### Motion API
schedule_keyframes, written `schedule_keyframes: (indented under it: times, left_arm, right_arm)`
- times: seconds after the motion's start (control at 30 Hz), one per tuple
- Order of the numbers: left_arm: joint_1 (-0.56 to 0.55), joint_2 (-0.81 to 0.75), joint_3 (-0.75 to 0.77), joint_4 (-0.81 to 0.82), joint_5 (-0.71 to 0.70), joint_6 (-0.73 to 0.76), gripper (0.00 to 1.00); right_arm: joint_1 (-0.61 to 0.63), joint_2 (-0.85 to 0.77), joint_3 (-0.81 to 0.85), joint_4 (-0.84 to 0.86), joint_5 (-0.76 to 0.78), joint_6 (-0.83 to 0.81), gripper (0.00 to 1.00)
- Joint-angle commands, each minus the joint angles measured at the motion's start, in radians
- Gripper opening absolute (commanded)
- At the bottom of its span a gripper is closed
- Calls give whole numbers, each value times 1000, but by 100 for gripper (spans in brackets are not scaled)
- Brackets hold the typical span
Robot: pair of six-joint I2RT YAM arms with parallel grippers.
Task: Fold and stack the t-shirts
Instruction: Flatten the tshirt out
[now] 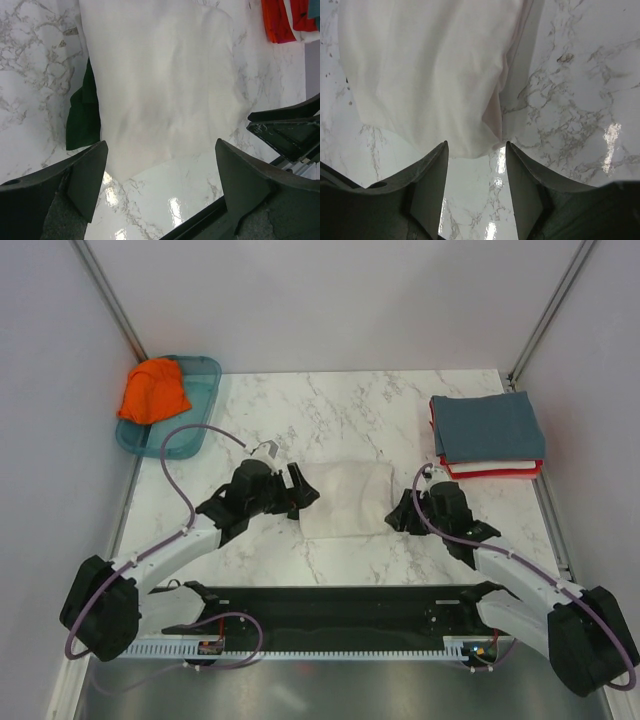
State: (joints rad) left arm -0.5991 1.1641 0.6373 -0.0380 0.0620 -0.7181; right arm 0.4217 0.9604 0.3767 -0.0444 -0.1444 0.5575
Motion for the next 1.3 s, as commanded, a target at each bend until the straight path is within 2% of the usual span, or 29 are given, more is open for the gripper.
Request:
schedule_keyframes:
  times: [0.0,0.13,0.3,0.4,0.43,0.53,0.77,0.97,1.1,1.27]
  left_arm:
    - [-2,-61,1,-34,-10,71,95]
    - [-2,-110,39,-88,5,62,96]
    - [-2,-234,159,-198,-17,-46,100]
    - [-2,-318,218,-221,-22,-110,100]
    - [-2,-339,232,-230,-21,-145,100]
    - [-2,-395,295,-256,-14,-199,100]
    - [-2,-468,378,-312,-10,-264,100]
    - [-2,-449,406,-339,39,-242,100]
    - [-1,-440,421,-350,90,-211,100]
    - [-1,-478,414,-353,140,-241,100]
  right_arm:
    - [2,67,43,37,-76,-16,57]
    - [2,142,77,67,-78,-34,56]
    - [3,164,117,69,-64,-53,49]
    - [3,187,140,64,-76,-53,37]
    - [2,199,148,61,-84,-54,26]
    - [2,205,180,60,-121,-42,13]
    - [3,222,284,-18,-104,-56,5]
    - [3,239,280,-20,-99,-48,0]
    - [3,239,294,-12,-126,-34,0]
    - [3,235,376,-18,-153,-18,0]
